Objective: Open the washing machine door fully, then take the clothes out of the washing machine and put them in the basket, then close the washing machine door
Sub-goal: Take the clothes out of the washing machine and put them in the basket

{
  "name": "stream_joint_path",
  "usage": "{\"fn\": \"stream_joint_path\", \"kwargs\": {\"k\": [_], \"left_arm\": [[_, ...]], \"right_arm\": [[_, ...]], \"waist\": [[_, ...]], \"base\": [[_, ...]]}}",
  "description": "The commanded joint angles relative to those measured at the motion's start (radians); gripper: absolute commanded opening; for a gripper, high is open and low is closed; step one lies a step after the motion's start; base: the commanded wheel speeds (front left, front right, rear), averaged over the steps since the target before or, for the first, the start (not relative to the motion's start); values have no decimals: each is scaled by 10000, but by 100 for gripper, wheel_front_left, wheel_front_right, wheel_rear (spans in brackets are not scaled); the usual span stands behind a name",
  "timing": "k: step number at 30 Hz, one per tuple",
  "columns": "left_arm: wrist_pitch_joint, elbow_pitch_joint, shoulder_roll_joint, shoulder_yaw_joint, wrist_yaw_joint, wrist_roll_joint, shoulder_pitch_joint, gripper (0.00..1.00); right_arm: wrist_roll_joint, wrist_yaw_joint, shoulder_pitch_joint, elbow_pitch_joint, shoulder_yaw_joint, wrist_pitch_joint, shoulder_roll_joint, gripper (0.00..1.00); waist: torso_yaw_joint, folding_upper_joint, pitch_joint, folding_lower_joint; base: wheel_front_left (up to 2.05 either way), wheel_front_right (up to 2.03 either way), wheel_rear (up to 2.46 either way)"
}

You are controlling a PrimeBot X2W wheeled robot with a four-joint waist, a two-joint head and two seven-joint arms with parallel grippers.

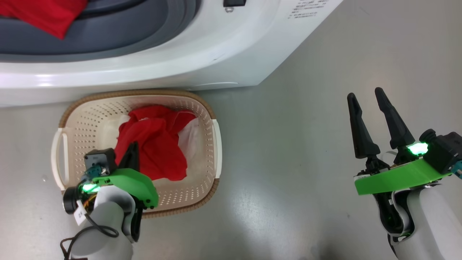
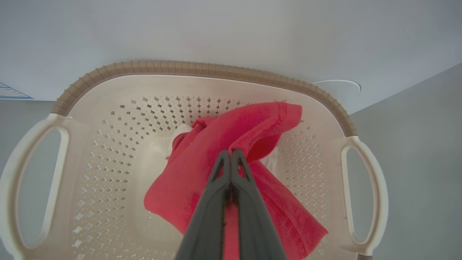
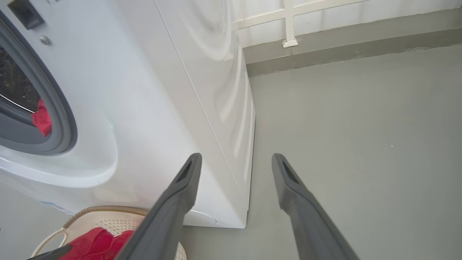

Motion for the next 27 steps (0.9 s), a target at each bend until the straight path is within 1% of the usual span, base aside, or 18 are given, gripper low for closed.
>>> {"fn": "stream_joint_path", "kwargs": {"k": [1,6,8,9,10,11,12,13,14,21,27], "left_arm": [[-82,113,203,285,-35,90,-36,0],[-82,619,203,273,-82,-10,-295,1],[-82,702,203,268,-105,-49,-375,32],[-82,723,203,266,-109,-63,-398,43],[-82,741,203,263,-113,-77,-410,49],[-82,766,203,259,-116,-96,-413,69],[-82,798,203,253,-119,-116,-410,93],[-82,798,203,253,-119,-116,-410,93],[-82,828,203,244,-123,-131,-405,100],[-82,769,202,280,-147,-214,-256,100],[-82,330,202,481,-139,-83,46,100]], "right_arm": [[55,2,-62,-251,248,-63,-17,100],[61,2,-139,-241,221,-63,-14,100],[58,2,-163,-242,206,-63,-14,100],[57,2,-170,-240,197,-63,-15,100],[56,2,-174,-238,192,-63,-18,100],[55,2,-180,-233,189,-63,-21,100],[54,2,-185,-226,189,-63,-23,100],[54,2,-185,-226,189,-63,-23,100],[54,2,-188,-218,190,-63,-25,100],[40,2,-113,-129,215,-63,-25,100],[22,2,23,-56,217,-63,1,100]], "waist": [[-59,-1,142,0],[-69,-1,298,0],[-63,-1,332,0],[-58,-1,338,0],[-53,-1,339,0],[-47,-1,333,0],[-42,-1,320,0],[-42,-1,320,0],[-35,-1,303,0],[-10,-1,4,0],[-26,-1,-451,0]], "base": [[0,0,0],[0,0,0],[0,0,0],[0,0,0],[0,0,0],[0,0,0],[0,0,0],[0,0,0],[0,0,0],[0,0,0],[0,0,0]]}}
